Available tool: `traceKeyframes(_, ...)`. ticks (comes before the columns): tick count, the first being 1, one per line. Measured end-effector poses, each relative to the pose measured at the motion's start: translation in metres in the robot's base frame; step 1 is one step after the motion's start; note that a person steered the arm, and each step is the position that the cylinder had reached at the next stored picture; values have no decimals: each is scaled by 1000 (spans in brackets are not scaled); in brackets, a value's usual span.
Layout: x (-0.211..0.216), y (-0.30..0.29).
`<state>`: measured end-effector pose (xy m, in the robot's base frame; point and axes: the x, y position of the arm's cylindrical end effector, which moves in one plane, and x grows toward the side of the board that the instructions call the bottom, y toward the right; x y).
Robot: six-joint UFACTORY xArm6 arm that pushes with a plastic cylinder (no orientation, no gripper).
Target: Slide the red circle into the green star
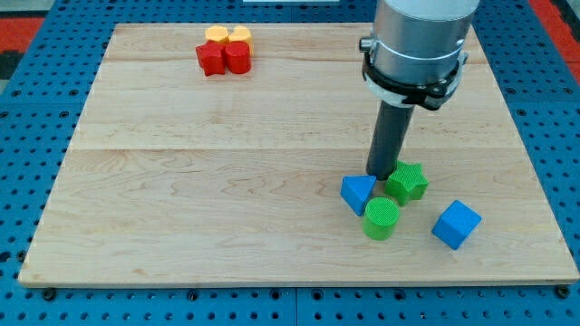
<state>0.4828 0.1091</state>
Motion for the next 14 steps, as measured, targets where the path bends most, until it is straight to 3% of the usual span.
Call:
traceKeyframes(2, 9, 27)
traceKeyframes(3, -32, 2)
traceKeyframes(5, -161, -40)
traceKeyframes(6, -200, -59)
traceKeyframes(8, -291, -144)
traceKeyframes(9, -291, -151)
traceKeyframes(10, -288, -193)
traceKeyframes(12, -172, -179)
traceKeyframes(13, -134, -175)
traceKeyframes(14, -141, -236)
